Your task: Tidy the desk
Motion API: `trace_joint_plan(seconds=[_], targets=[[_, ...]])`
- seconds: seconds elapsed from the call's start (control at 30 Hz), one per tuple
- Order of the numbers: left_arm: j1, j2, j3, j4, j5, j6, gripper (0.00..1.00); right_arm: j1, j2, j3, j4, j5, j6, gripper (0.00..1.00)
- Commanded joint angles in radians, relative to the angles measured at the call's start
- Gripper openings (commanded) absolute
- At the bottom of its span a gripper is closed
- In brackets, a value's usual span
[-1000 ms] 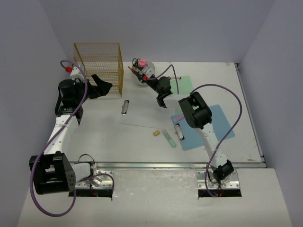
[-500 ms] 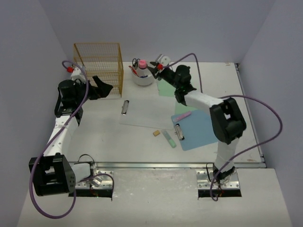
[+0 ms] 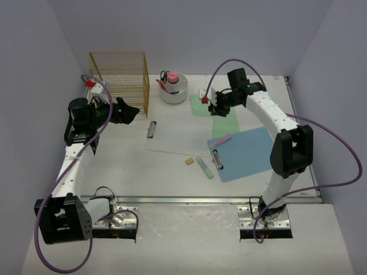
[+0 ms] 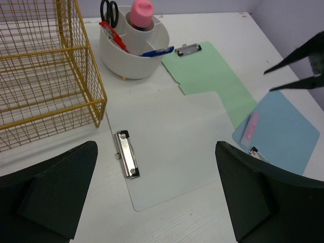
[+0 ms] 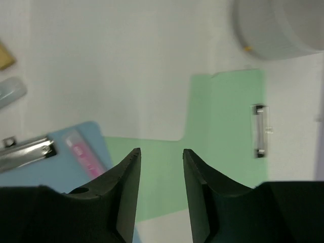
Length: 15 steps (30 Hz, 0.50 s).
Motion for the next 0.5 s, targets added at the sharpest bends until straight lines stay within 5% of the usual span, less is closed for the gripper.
trace_joint_plan(seconds=[0.0,0.47], targets=[[0.011,-0.023,-0.010,-0.001,0.032,0.021,1.00,0.054,0.026,-0.028,-0.190,0.182,-0.222,0.47],[0.012,-0.020,-0.052,0.001,0.039,0.023,1.00,0.092,0.059,-0.097,-0.106,0.308,-0.317,0.50]])
